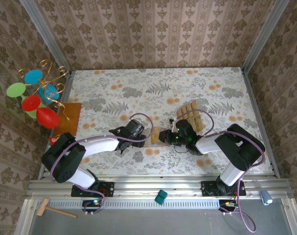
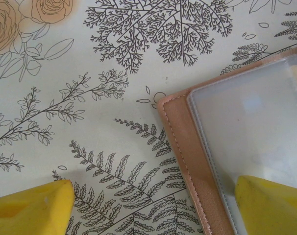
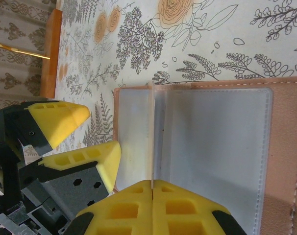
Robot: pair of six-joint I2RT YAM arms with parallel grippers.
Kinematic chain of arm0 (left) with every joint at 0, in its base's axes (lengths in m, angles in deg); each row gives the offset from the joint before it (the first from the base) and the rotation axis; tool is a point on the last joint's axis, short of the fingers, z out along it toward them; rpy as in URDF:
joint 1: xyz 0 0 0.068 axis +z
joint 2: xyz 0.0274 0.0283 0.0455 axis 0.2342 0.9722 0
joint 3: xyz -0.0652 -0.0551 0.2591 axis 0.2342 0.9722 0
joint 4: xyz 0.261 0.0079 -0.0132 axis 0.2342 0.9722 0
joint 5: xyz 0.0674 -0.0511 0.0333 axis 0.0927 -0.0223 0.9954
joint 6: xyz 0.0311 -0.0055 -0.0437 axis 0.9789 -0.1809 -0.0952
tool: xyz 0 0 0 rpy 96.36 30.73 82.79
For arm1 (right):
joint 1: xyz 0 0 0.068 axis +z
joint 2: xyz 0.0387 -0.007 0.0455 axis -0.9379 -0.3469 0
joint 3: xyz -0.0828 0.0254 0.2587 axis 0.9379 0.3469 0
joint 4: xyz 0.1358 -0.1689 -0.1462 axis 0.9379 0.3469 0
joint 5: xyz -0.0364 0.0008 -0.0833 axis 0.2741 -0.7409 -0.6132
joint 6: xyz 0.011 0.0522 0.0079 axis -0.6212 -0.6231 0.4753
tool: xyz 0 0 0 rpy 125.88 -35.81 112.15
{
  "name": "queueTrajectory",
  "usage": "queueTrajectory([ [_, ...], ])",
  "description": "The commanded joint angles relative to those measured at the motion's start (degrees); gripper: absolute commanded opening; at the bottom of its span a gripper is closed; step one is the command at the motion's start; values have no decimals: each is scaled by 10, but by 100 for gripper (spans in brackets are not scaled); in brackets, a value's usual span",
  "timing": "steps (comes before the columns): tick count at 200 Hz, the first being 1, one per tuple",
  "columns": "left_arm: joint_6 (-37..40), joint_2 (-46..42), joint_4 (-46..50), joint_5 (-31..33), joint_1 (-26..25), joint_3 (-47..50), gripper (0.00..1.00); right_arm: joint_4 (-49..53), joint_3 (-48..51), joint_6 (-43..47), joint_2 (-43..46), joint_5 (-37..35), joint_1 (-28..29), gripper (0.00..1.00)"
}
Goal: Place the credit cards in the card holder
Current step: Insert the credit card into the card slot.
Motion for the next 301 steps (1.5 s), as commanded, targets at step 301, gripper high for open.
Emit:
queueTrajectory([
  [301,-6,1,39,12,-6,14,86,-58,22,-19,-65,54,-18,0],
])
